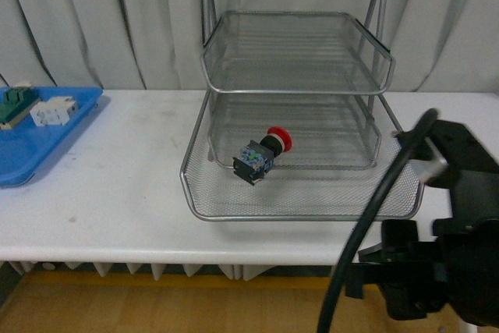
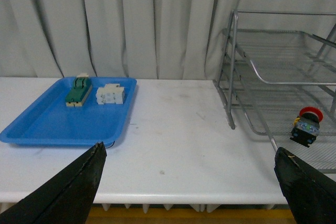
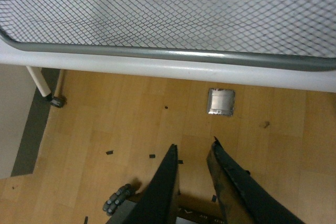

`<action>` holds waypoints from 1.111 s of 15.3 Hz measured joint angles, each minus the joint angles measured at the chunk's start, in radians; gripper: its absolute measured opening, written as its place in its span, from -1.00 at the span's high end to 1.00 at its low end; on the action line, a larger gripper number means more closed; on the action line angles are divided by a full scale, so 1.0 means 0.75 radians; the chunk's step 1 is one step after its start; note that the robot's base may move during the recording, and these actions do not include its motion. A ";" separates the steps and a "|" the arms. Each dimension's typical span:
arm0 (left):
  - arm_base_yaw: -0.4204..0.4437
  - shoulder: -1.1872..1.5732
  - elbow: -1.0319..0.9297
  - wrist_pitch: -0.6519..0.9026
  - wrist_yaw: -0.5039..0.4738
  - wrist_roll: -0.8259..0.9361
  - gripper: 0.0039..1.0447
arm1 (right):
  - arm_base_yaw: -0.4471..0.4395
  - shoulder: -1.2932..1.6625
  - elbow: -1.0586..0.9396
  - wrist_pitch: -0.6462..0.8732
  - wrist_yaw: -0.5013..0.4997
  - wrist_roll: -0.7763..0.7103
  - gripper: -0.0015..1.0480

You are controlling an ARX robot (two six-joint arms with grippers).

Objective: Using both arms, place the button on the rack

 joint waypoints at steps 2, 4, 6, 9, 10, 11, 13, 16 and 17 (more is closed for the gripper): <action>0.000 0.000 0.000 -0.001 0.000 0.001 -0.88 | 0.030 0.185 0.145 -0.002 0.019 0.015 0.96; 0.000 0.000 0.000 0.000 0.000 0.001 -0.88 | 0.038 0.340 0.290 -0.004 0.075 0.006 0.97; 0.000 0.000 0.000 0.000 0.000 0.000 -0.88 | 0.037 0.430 0.393 0.014 0.114 -0.029 0.97; 0.000 0.000 0.000 -0.001 0.000 0.000 -0.88 | 0.007 0.589 0.664 -0.020 0.178 -0.123 0.97; 0.000 0.000 0.000 -0.001 0.000 0.000 -0.88 | -0.010 0.633 0.752 -0.049 0.193 -0.139 0.97; 0.000 0.000 0.000 -0.001 0.000 0.001 -0.88 | -0.023 0.680 0.838 -0.069 0.215 -0.156 0.97; 0.000 0.000 0.000 -0.001 0.000 0.001 -0.88 | -0.052 0.754 0.973 -0.075 0.242 -0.191 0.97; 0.000 0.000 0.000 -0.001 0.000 0.001 -0.88 | -0.072 0.414 0.550 0.244 0.142 -0.191 0.97; 0.000 0.000 0.000 -0.001 0.000 0.001 -0.88 | -0.098 0.272 0.393 0.335 0.102 -0.184 0.97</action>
